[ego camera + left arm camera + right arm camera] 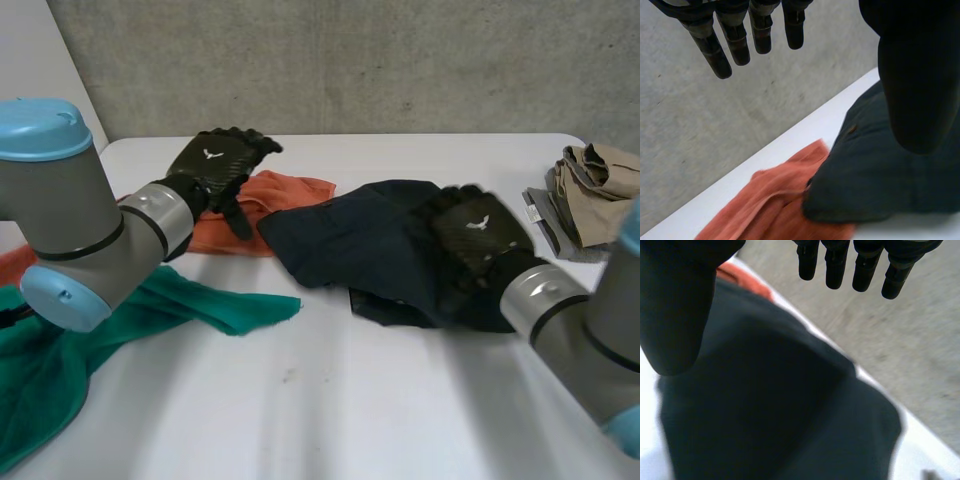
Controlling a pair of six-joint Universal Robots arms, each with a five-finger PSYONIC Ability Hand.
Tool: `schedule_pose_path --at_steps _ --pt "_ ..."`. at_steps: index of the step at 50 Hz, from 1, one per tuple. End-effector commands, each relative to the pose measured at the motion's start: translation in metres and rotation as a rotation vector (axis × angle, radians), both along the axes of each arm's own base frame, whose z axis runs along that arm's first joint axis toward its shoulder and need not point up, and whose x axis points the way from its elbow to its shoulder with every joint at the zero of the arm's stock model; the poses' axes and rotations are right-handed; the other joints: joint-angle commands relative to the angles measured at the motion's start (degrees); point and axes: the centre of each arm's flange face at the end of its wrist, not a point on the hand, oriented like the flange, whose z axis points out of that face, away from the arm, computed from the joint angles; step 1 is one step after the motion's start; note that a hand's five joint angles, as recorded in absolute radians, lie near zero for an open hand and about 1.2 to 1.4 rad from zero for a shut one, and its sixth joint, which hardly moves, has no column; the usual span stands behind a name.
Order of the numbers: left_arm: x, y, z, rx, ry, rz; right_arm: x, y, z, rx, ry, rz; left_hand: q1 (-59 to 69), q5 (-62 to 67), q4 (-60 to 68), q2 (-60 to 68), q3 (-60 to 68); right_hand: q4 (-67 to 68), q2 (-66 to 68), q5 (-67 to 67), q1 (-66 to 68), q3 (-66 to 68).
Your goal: Fold the laundry.
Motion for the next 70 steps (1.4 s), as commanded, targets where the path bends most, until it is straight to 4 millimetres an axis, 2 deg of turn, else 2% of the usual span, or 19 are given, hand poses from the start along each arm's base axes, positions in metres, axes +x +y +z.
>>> schedule_pose_path --at_steps 1,5,7,8,12,14,17,22,34,47,50,54,55,58,59,63,66,69,70 --pt "0.025 -0.029 -0.027 -0.019 -0.176 0.064 0.012 -0.013 -0.04 0.079 0.081 -0.009 -1.6 -2.9 -1.7 -1.8 -2.1 -2.0 -2.0 -2.6 -2.9 -1.8" --pt "0.039 -0.045 -0.044 -0.037 -0.274 0.096 0.013 -0.027 -0.05 0.054 0.079 -0.034 -1.6 -2.9 -1.7 -1.8 -2.1 34.6 34.6 33.9 33.7 34.8" --pt "0.046 -0.055 -0.054 -0.043 -0.301 0.113 0.013 -0.031 -0.052 0.032 0.074 -0.038 -1.6 -2.9 -1.7 -1.8 -2.1 62.6 62.7 62.0 61.8 62.9" --pt "0.047 -0.057 -0.056 -0.046 -0.303 0.115 0.013 -0.031 -0.051 0.025 0.071 -0.041 -1.6 -2.9 -1.7 -1.8 -2.1 67.9 68.0 67.3 67.1 68.2" --pt "0.047 -0.068 -0.062 -0.065 -0.284 0.126 0.009 -0.021 -0.044 0.014 0.072 -0.043 -1.6 -2.9 -1.7 -1.8 -2.1 68.0 68.0 67.4 67.1 68.2" --pt "0.044 -0.071 -0.063 -0.071 -0.269 0.124 0.001 -0.014 -0.025 -0.031 0.071 -0.057 -1.6 -2.9 -1.7 -1.8 -2.1 68.0 68.0 67.4 67.1 68.2" --pt "0.039 -0.074 -0.064 -0.083 -0.256 0.112 -0.016 -0.009 -0.003 -0.082 0.078 -0.096 -1.6 -2.9 -1.7 -1.8 -2.1 68.0 68.0 67.4 67.1 68.2" --pt "0.023 -0.075 -0.071 -0.097 -0.252 0.055 -0.046 -0.008 0.015 -0.092 0.082 -0.17 -1.6 -2.9 -1.7 -1.8 -2.1 68.0 68.0 67.4 67.1 68.2" --pt "-0.021 -0.091 -0.1 -0.158 -0.236 -0.089 -0.047 -0.001 -0.003 -0.001 0.075 -0.098 -1.6 -2.9 -1.7 -1.8 -2.1 68.0 68.0 67.4 67.1 68.2" --pt "-0.018 -0.117 -0.134 -0.18 -0.326 -0.056 -0.043 0.0 -0.018 0.026 0.054 -0.092 -1.6 -2.9 -1.7 -1.8 -2.1 68.0 68.0 67.4 67.1 68.2" --pt "-0.016 -0.123 -0.135 -0.194 -0.32 -0.049 -0.043 -0.001 -0.021 0.035 0.057 -0.091 7.0 5.6 6.9 6.7 6.5 68.0 68.0 67.4 67.1 68.2" --pt "-0.012 -0.127 -0.137 -0.204 -0.32 -0.036 -0.042 -0.001 -0.024 0.04 0.06 -0.089 51.5 50.1 51.3 51.2 51.0 68.0 68.0 67.4 67.1 68.2" --pt "-0.01 -0.131 -0.135 -0.216 -0.325 -0.004 -0.042 -0.002 -0.025 0.042 0.06 -0.089 68.3 66.9 68.1 68.0 67.7 68.0 68.0 67.4 67.1 68.2" --pt "-0.002 -0.14 -0.125 -0.255 -0.333 0.116 -0.042 -0.002 -0.026 0.045 0.06 -0.09 68.4 67.1 68.3 68.2 67.9 68.0 68.0 67.4 67.1 68.2" --pt "0.008 -0.149 -0.113 -0.295 -0.326 0.226 -0.042 -0.001 -0.026 0.047 0.06 -0.088 68.4 67.1 68.3 68.2 67.9 68.0 68.0 67.4 67.1 68.2" --pt "0.041 -0.173 -0.083 -0.402 -0.29 0.43 -0.04 0.0 -0.025 0.044 0.058 -0.082 68.4 67.1 68.3 68.2 67.9 68.0 68.0 67.4 67.1 68.2" --pt "0.06 -0.18 -0.073 -0.421 -0.296 0.474 -0.039 0.001 -0.025 0.044 0.059 -0.079 68.4 67.1 68.3 68.2 67.9 68.0 68.0 67.4 67.1 68.2" --pt "0.091 -0.191 -0.065 -0.417 -0.317 0.564 -0.038 0.004 -0.024 0.044 0.058 -0.073 68.4 67.1 68.3 68.2 67.9 68.0 68.0 67.4 67.1 68.2" --pt "0.109 -0.195 -0.061 -0.413 -0.333 0.627 -0.038 0.005 -0.024 0.044 0.058 -0.072 68.4 67.1 68.3 68.2 67.9 68.0 68.0 67.4 67.1 68.2"
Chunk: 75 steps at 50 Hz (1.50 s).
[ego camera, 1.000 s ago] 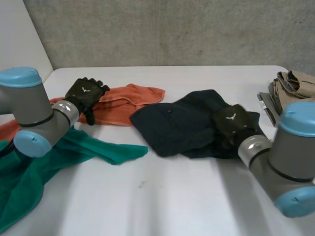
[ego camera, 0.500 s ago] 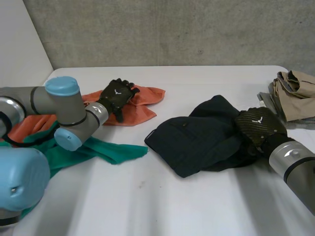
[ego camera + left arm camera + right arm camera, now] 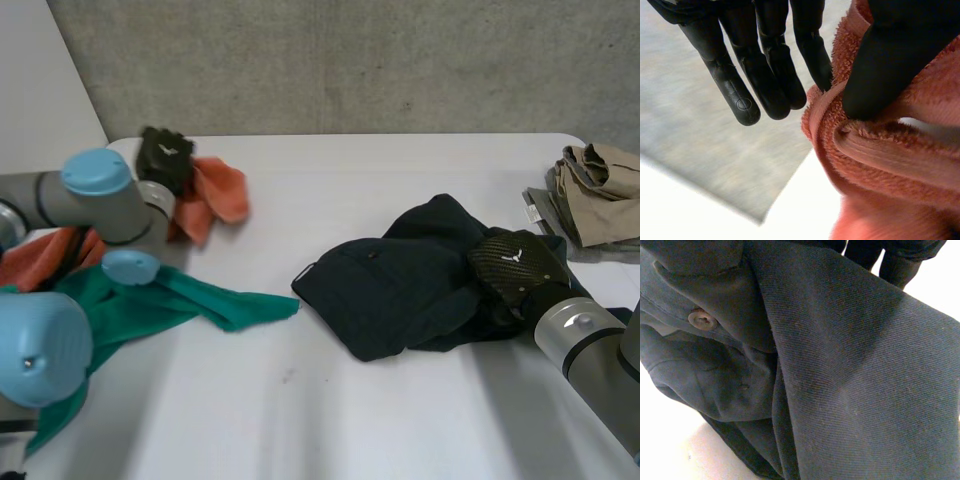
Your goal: Fold the laundry.
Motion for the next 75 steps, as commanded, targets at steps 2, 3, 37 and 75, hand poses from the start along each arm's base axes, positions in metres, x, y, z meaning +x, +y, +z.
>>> schedule_pose_path --at_steps 2,3,37,75 --pt "0.081 -0.025 0.026 -0.054 -0.007 0.265 0.002 0.005 0.002 -0.002 -0.001 0.013 13.9 17.5 11.4 11.7 12.0 11.4 13.0 11.8 15.4 12.1" --pt "0.087 -0.026 0.028 -0.055 -0.009 0.29 0.003 0.006 0.001 -0.001 -0.001 0.014 13.9 17.5 11.4 11.7 12.0 11.4 13.0 11.8 15.4 12.1" --pt "0.055 0.183 0.028 0.457 0.009 -0.26 0.023 0.021 0.02 -0.042 -0.027 0.089 -56.1 -52.5 -58.6 -58.3 -58.0 11.4 13.0 11.8 15.4 12.1" --pt "0.13 0.126 0.065 0.135 -0.054 0.231 0.055 0.054 0.032 -0.081 -0.053 0.236 -55.5 -51.9 -58.0 -57.8 -57.5 11.4 13.0 11.8 15.4 12.1"
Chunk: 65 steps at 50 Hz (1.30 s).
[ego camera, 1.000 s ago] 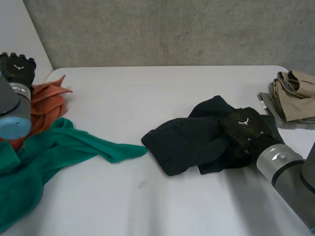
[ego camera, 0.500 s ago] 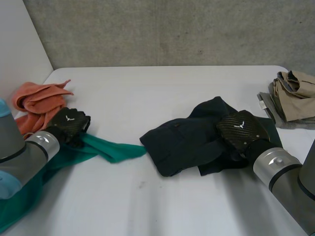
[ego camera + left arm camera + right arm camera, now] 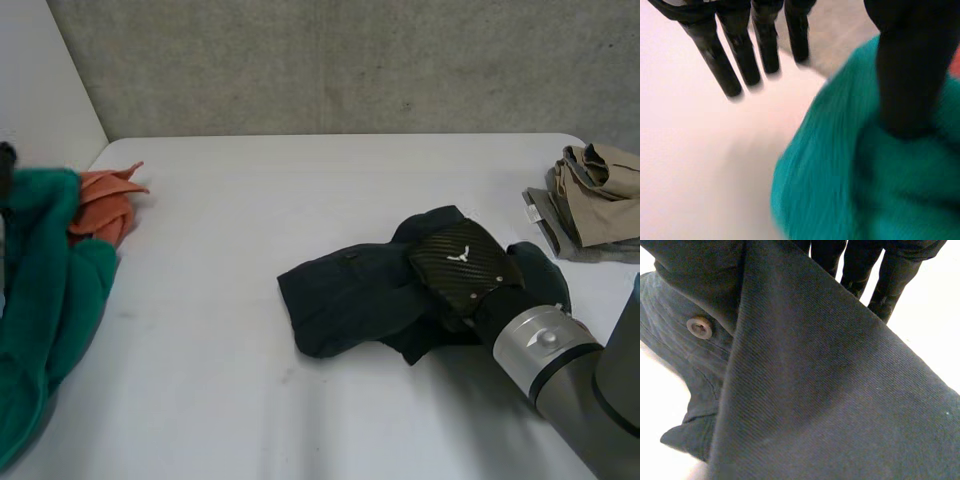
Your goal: Fold the laundry.
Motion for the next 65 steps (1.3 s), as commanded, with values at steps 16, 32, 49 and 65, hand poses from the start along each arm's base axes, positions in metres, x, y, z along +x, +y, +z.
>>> schedule_pose_path --at_steps 16,32,49,65 --pt "-0.068 0.1 0.03 0.113 0.334 -0.298 0.104 0.054 -0.013 0.167 -0.081 0.36 -7.8 -12.4 -12.4 -11.8 -12.2 -55.5 -54.4 -54.9 -51.4 -54.6" --pt "-0.122 0.195 -0.008 0.457 0.489 -0.553 0.012 0.015 0.076 0.201 -0.161 0.038 -7.8 -12.4 -12.4 -11.8 -12.2 -58.8 -57.7 -58.2 -54.7 -57.9" --pt "-0.175 0.188 -0.059 0.477 0.489 -0.53 -0.027 0.004 0.043 0.303 -0.15 0.011 -5.1 -9.6 -9.6 -9.1 -9.5 -58.8 -57.7 -58.2 -54.7 -57.9" --pt "-0.135 0.183 0.005 0.313 0.611 -0.463 0.006 0.023 0.074 0.211 -0.239 0.139 -5.6 -10.1 -10.1 -9.6 -10.0 -58.8 -57.7 -58.2 -54.7 -57.9"
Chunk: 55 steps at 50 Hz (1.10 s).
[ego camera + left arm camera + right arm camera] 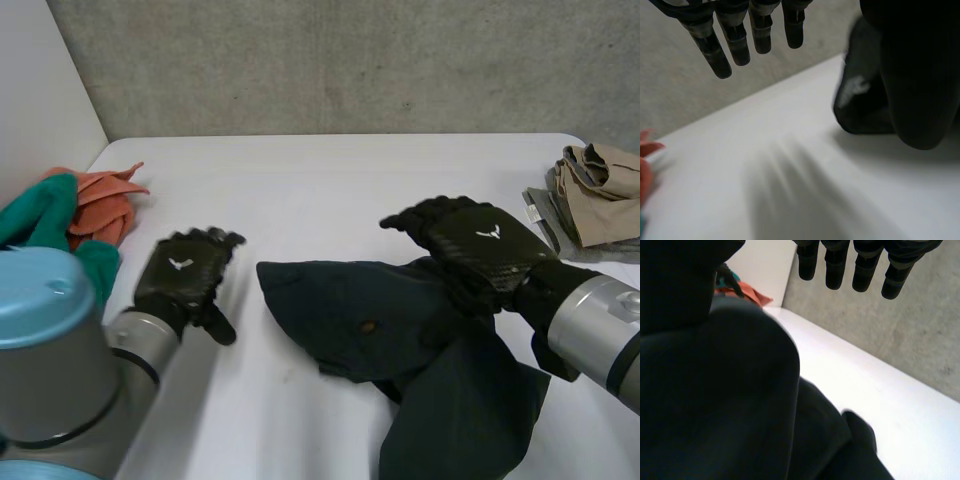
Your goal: Fold the laundry.
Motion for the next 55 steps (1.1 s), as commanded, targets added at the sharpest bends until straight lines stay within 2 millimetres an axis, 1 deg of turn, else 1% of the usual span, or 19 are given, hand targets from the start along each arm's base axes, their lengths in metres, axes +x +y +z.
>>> schedule_pose_path --at_steps 1,7,12,16,20,25,28,32,33,36,38,42,43,46,47,48,51,54,55 --pt "0.022 -0.003 0.033 -0.038 0.049 -0.002 0.028 0.015 0.027 -0.065 -0.053 0.085 0.6 -0.8 0.2 0.0 -0.4 -2.1 -2.2 -2.8 -2.9 -2.0" --pt "0.027 0.0 0.053 -0.028 0.089 -0.066 0.042 0.008 0.059 -0.067 -0.092 0.0 -0.1 -1.5 -0.5 -0.7 -1.1 -2.1 -2.2 -2.8 -2.9 -2.0" --pt "0.022 0.009 0.049 0.02 0.094 -0.116 0.042 0.0 0.066 -0.075 -0.068 -0.052 -0.3 -1.7 -0.6 -0.9 -1.2 -2.1 -2.2 -2.8 -2.9 -2.0" --pt "0.015 0.018 0.029 0.099 0.066 -0.152 0.032 -0.011 0.054 -0.07 -0.009 -0.094 -0.3 -1.7 -0.6 -0.9 -1.2 -2.1 -2.2 -2.8 -2.9 -2.0" --pt "0.011 0.022 0.003 0.188 0.028 -0.166 0.017 -0.022 0.032 -0.039 0.039 -0.136 -0.3 -1.7 -0.6 -0.9 -1.2 -2.1 -2.2 -2.8 -2.9 -2.0" --pt "-0.002 0.012 -0.02 0.21 0.019 -0.193 0.004 -0.03 0.006 -0.041 0.072 -0.155 0.7 -0.7 0.4 0.1 -0.2 -2.1 -2.2 -2.8 -2.9 -2.0" --pt "-0.013 0.007 -0.025 0.181 0.029 -0.217 -0.001 -0.033 -0.002 -0.053 0.087 -0.173 3.8 2.4 3.4 3.1 2.8 -2.1 -2.2 -2.8 -2.9 -2.0" --pt "-0.032 0.003 -0.033 0.151 0.05 -0.26 -0.008 -0.041 -0.012 -0.084 0.107 -0.198 20.7 19.3 20.3 20.1 19.7 -2.1 -2.2 -2.8 -2.9 -2.0" --pt "-0.037 0.0 -0.034 0.145 0.062 -0.264 -0.01 -0.045 -0.014 -0.099 0.111 -0.21 35.1 33.7 34.7 34.5 34.1 -2.1 -2.2 -2.8 -2.9 -2.0" --pt "-0.04 -0.007 -0.034 0.144 0.086 -0.245 -0.014 -0.052 -0.016 -0.12 0.118 -0.232 64.4 63.0 64.0 63.8 63.4 -2.1 -2.2 -2.8 -2.9 -2.0" --pt "-0.038 -0.019 -0.028 0.123 0.114 -0.195 -0.017 -0.06 -0.017 -0.134 0.128 -0.26 68.7 67.3 68.3 68.1 67.7 -2.1 -2.2 -2.8 -2.9 -2.0" --pt "-0.022 -0.058 0.005 -0.017 0.155 -0.026 -0.021 -0.069 -0.017 -0.155 0.142 -0.29 68.7 67.3 68.3 68.1 67.7 -2.1 -2.2 -2.8 -2.9 -2.0" --pt "-0.012 -0.076 0.026 -0.105 0.166 0.052 -0.021 -0.071 -0.017 -0.156 0.144 -0.293 68.7 67.3 68.3 68.1 67.7 -2.1 -2.2 -2.8 -2.9 -2.0" --pt "-0.001 -0.096 0.064 -0.247 0.179 0.133 -0.02 -0.073 -0.015 -0.162 0.141 -0.292 68.7 67.3 68.3 68.1 67.7 -2.1 -2.2 -2.8 -2.9 -2.0" --pt "0.003 -0.104 0.093 -0.343 0.201 0.147 -0.019 -0.074 -0.014 -0.164 0.136 -0.291 68.7 67.3 68.3 68.1 67.7 -2.1 -2.2 -2.8 -2.9 -2.0" --pt "0.001 -0.107 0.12 -0.424 0.228 0.131 -0.018 -0.074 -0.014 -0.166 0.135 -0.288 68.7 67.3 68.3 68.1 67.7 -2.1 -2.2 -2.8 -2.9 -2.0" --pt "-0.014 -0.101 0.161 -0.537 0.289 0.044 -0.017 -0.075 -0.013 -0.17 0.128 -0.287 68.7 67.3 68.3 68.1 67.7 -2.1 -2.2 -2.8 -2.9 -2.0" --pt "-0.031 -0.091 0.178 -0.572 0.326 -0.04 -0.017 -0.076 -0.013 -0.165 0.122 -0.291 68.7 67.3 68.3 68.1 67.7 -2.1 -2.2 -2.8 -2.9 -2.0" --pt "-0.046 -0.082 0.182 -0.572 0.343 -0.096 -0.017 -0.076 -0.014 -0.158 0.116 -0.296 68.7 67.3 68.3 68.1 67.7 -2.1 -2.2 -2.8 -2.9 -2.0"
